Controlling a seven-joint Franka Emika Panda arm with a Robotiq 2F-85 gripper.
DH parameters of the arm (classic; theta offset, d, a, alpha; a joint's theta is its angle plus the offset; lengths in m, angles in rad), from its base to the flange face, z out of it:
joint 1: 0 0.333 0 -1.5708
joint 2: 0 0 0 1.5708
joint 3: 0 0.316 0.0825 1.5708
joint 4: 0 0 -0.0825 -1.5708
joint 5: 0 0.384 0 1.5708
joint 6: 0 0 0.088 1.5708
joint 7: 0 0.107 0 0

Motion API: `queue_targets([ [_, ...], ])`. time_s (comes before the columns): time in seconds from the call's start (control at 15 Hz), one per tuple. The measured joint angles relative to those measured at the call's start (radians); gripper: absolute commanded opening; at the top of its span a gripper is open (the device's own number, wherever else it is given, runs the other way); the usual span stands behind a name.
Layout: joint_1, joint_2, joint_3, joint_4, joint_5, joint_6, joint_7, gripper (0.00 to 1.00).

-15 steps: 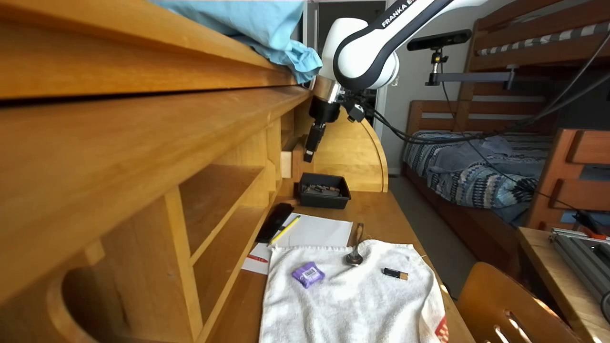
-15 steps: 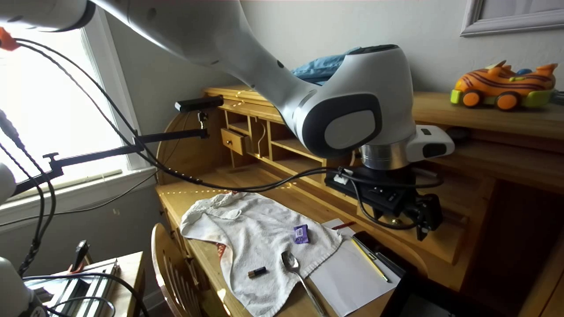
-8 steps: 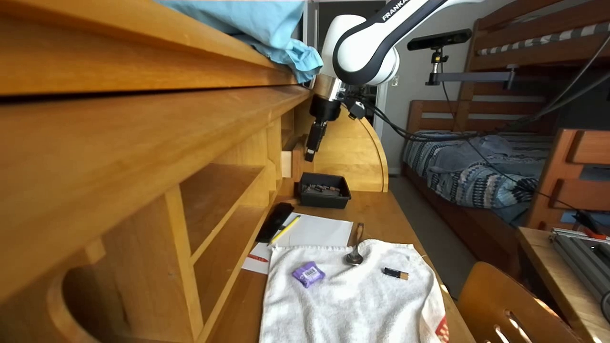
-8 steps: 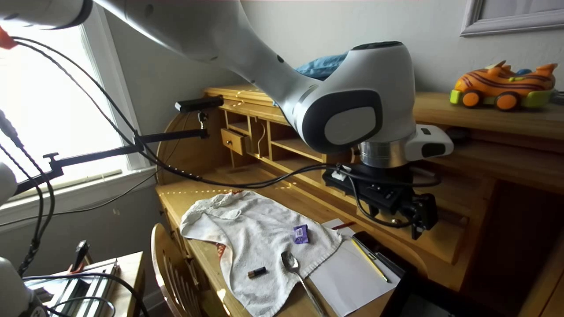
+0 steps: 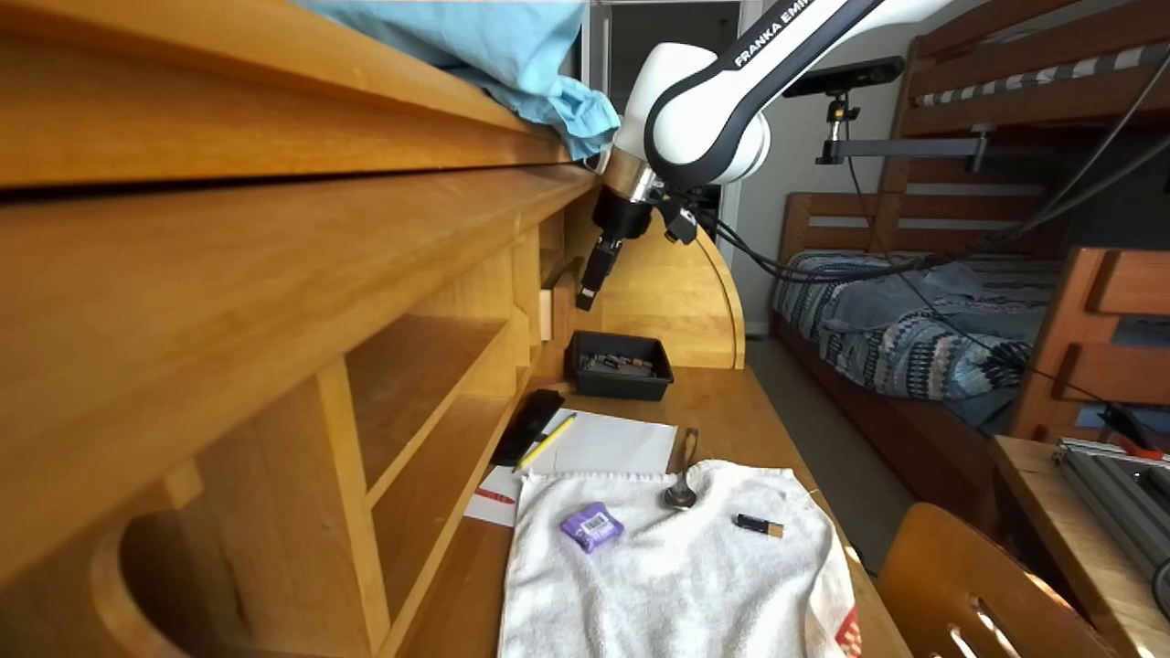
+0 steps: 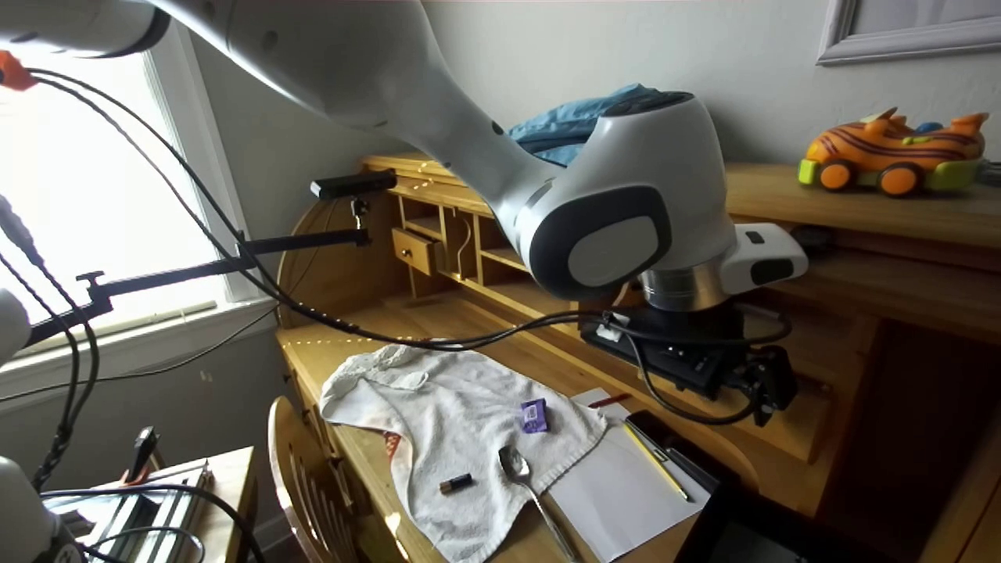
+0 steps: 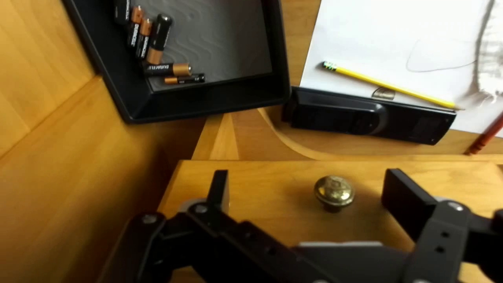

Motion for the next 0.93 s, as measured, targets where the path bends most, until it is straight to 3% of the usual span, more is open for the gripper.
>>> queue_targets([
  [0.13, -0.002, 0.018, 0.0, -0.012, 0.0, 0.112, -0.005, 0.59],
  [0.2, -0.003, 0.026, 0.003, -0.016, 0.0, 0.153, -0.005, 0.91],
  [0.4, -0.005, 0.023, 0.008, -0.037, -0.002, 0.189, -0.007, 0.99],
  [0.6, -0.025, 0.028, 0.022, -0.03, -0.001, 0.189, -0.007, 1.0],
  [0.93, -0.116, 0.016, 0.135, -0.008, 0.05, 0.065, -0.03, 1.0],
])
